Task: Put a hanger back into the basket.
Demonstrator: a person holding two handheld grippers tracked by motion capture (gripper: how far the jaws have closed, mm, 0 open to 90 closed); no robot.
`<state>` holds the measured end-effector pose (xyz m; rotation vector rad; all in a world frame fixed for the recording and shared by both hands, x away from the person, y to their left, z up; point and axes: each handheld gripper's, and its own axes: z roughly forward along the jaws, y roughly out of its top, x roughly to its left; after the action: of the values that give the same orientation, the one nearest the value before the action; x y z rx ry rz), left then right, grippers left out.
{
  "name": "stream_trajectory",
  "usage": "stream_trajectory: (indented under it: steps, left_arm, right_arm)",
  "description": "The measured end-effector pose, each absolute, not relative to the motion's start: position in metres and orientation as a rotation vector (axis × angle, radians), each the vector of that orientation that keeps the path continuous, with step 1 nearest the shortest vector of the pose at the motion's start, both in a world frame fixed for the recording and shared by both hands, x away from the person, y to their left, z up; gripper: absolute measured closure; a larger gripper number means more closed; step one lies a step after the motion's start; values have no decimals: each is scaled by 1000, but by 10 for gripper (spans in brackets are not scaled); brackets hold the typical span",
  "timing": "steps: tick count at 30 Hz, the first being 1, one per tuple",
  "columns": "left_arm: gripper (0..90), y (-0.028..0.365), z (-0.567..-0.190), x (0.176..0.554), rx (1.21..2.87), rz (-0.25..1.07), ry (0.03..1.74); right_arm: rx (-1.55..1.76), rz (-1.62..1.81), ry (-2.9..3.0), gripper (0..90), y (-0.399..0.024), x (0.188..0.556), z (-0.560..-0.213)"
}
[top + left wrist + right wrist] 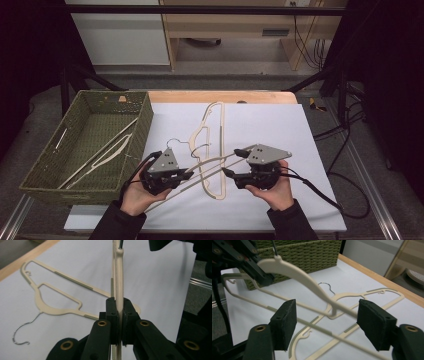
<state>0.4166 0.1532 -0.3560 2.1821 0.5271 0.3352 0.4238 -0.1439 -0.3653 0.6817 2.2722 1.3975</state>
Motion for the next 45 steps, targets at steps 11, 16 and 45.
stream_trajectory:
  steps: [11, 16, 45]
  left_arm:
    - [861, 185, -310, 401, 2034, 460, 574]
    - [861, 202, -284, 397, 1992, 493, 567]
    - [861, 350, -255, 455, 2007, 738, 773]
  right_arm:
    - [931, 1482, 2128, 155, -185, 429, -367]
    - [999, 1482, 2091, 116, -204, 427, -373]
    - [1071, 1458, 2060, 80, -234, 420, -385]
